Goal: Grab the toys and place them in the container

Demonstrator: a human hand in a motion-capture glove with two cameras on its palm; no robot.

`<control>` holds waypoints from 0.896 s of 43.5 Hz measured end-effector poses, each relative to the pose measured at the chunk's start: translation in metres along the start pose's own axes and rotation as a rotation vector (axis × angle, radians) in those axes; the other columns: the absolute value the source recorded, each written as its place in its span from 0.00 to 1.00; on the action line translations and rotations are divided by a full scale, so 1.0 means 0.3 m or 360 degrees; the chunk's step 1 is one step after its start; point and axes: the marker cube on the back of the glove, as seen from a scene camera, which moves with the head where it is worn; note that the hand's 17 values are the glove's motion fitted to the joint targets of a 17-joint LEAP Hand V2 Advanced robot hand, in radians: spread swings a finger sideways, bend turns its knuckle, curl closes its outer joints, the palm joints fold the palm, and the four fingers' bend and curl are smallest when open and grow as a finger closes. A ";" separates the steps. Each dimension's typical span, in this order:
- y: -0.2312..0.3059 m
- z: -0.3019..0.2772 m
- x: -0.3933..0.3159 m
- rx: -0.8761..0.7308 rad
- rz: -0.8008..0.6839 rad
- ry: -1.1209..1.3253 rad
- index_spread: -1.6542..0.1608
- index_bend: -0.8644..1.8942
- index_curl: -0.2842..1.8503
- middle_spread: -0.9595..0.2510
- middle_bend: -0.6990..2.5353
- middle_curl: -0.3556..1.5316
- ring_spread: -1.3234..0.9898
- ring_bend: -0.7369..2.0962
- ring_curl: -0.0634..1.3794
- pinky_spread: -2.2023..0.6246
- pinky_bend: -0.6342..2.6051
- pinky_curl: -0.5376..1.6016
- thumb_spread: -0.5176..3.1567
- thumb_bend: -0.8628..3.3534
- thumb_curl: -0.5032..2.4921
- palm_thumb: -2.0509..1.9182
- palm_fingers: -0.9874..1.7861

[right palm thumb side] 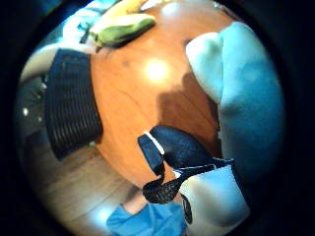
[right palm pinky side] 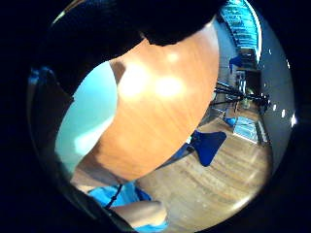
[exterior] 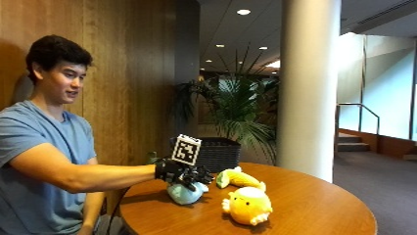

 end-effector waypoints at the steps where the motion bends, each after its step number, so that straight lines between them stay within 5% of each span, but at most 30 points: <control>1: 0.001 0.007 0.002 -0.0023 -0.0013 0.0004 0.77 0.34 0.20 0.81 0.26 0.32 0.57 0.32 0.19 0.81 0.53 0.44 0.45 0.19 0.24 0.50 0.25; 20: 0.044 0.096 0.043 -0.0218 0.0110 -0.0160 0.76 0.32 0.19 0.84 0.23 0.28 0.60 0.33 0.17 0.81 0.64 0.47 0.42 0.19 0.25 0.51 0.24; 34: 0.054 0.089 0.045 0.0306 0.0261 -0.0459 0.74 0.35 0.16 0.84 0.31 0.31 0.54 0.62 0.33 0.74 0.60 0.43 0.49 0.22 0.26 0.55 0.47; 39: 0.050 0.060 0.117 0.0433 0.0031 -0.0567 0.74 0.37 0.17 0.76 0.34 0.33 0.49 0.68 0.35 0.69 0.60 0.42 0.53 0.27 0.28 0.62 0.59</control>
